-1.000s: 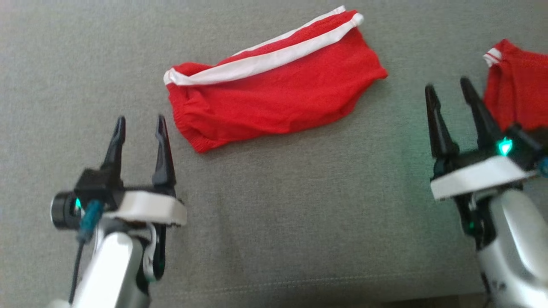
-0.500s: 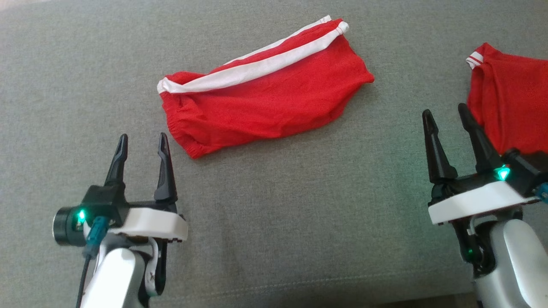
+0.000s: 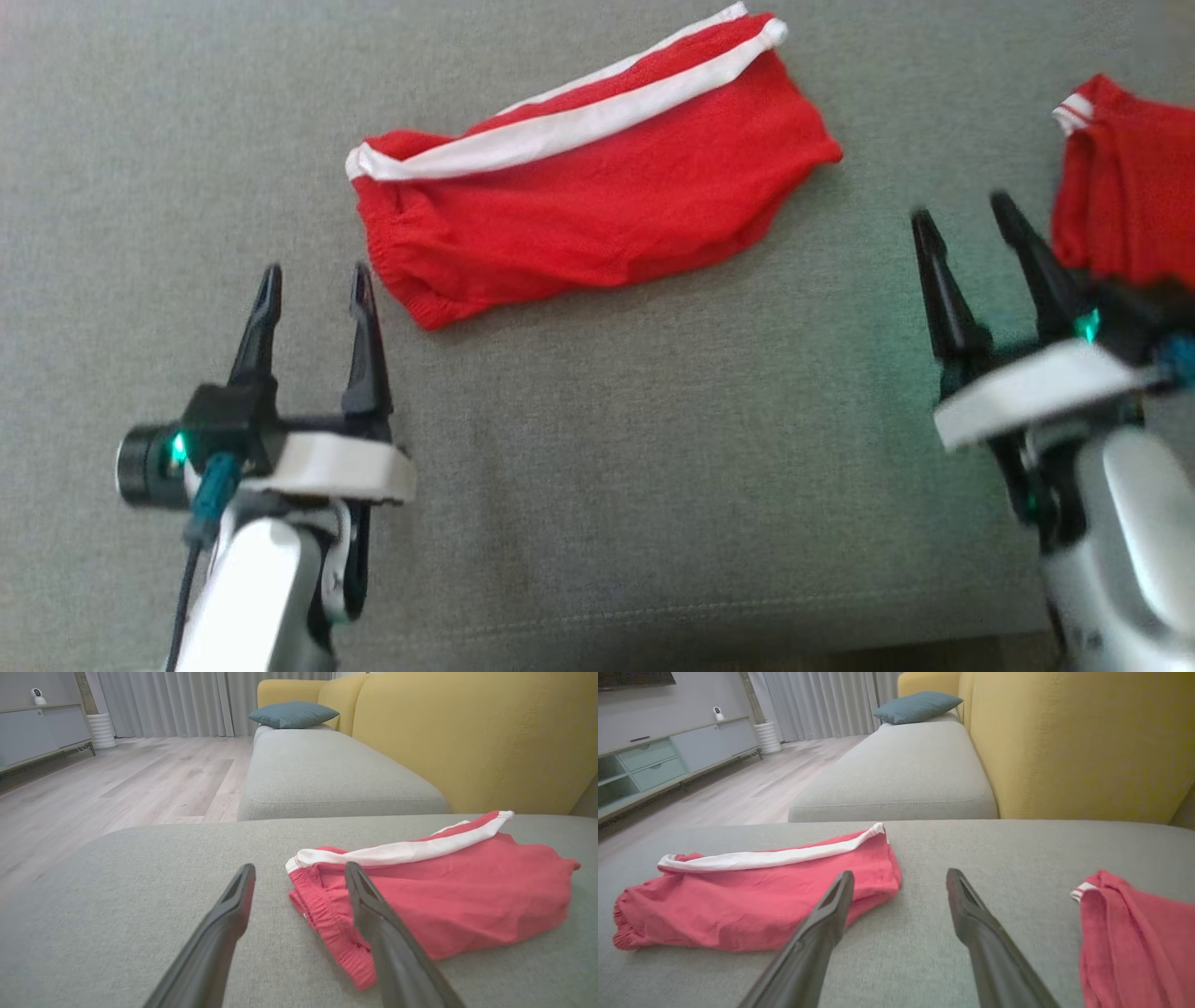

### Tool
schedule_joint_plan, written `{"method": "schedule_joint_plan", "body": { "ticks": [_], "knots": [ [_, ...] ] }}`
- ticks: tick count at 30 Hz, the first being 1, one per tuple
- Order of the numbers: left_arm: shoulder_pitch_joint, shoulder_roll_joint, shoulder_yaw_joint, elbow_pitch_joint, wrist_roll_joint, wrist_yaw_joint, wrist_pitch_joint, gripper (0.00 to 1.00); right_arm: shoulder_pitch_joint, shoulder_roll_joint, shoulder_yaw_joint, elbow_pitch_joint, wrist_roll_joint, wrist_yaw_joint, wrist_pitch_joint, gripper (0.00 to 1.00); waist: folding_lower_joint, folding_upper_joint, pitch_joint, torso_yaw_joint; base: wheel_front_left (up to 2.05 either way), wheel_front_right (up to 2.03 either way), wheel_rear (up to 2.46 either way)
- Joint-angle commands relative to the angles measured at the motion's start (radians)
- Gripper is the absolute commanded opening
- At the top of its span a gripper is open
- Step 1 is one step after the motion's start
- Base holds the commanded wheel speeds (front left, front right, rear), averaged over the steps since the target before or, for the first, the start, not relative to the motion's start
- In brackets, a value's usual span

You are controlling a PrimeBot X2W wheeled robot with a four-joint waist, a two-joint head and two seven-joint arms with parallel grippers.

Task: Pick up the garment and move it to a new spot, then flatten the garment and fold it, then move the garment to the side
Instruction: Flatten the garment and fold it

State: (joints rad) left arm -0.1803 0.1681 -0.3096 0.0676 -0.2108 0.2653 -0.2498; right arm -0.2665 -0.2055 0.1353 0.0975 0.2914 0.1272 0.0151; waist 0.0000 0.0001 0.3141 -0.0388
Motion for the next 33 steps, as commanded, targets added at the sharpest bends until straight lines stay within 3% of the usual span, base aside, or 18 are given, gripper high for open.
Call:
{"method": "schedule_joint_plan", "body": {
  "ticks": [1, 11, 20, 22, 23, 26, 33],
  "knots": [
    [-0.051, 0.004, 0.037, -0.037, 0.011, -0.002, -0.012, 1.00, -0.062, -0.019, 0.026, -0.017, 0.005, 0.003, 0.013, 1.00, 0.0000, -0.0001, 0.023, 0.013, 0.00, 0.00, 0.00],
    [-0.140, -0.050, 0.009, -0.009, 0.031, -0.042, -0.012, 1.00, -0.365, -0.063, 0.105, 0.296, 0.085, 0.003, 0.222, 1.00, 0.0000, -0.0001, 0.115, 0.095, 0.00, 0.00, 0.00],
    [-0.152, -0.078, 0.023, 0.004, 0.045, -0.058, -0.012, 1.00, -0.500, -0.056, 0.171, 0.481, 0.168, 0.003, 0.388, 1.00, 0.0000, -0.0001, 0.127, 0.114, 0.00, 0.00, 0.00],
    [-0.150, -0.080, 0.028, 0.006, 0.049, -0.061, -0.012, 1.00, -0.508, -0.052, 0.183, 0.496, 0.190, 0.003, 0.404, 0.38, 0.0000, -0.0001, 0.123, 0.111, 0.00, 0.00, 0.00],
    [-0.149, -0.081, 0.031, 0.007, 0.051, -0.063, -0.012, 1.00, -0.507, -0.047, 0.185, 0.498, 0.206, 0.003, 0.403, 0.00, 0.0000, -0.0001, 0.119, 0.108, 0.00, 0.00, 0.00],
    [-0.145, -0.082, 0.036, 0.008, 0.055, -0.066, -0.012, 1.00, -0.495, -0.044, 0.194, 0.497, 0.227, 0.003, 0.395, 0.00, 0.0000, -0.0001, 0.109, 0.101, 0.00, 0.00, 0.00],
    [-0.116, -0.080, 0.052, 0.015, 0.065, -0.077, -0.012, 1.00, -0.368, -0.037, 0.187, 0.430, 0.279, 0.003, 0.257, 0.00, 0.0000, -0.0001, 0.063, 0.070, 0.00, 0.00, 0.00]
  ]
}}
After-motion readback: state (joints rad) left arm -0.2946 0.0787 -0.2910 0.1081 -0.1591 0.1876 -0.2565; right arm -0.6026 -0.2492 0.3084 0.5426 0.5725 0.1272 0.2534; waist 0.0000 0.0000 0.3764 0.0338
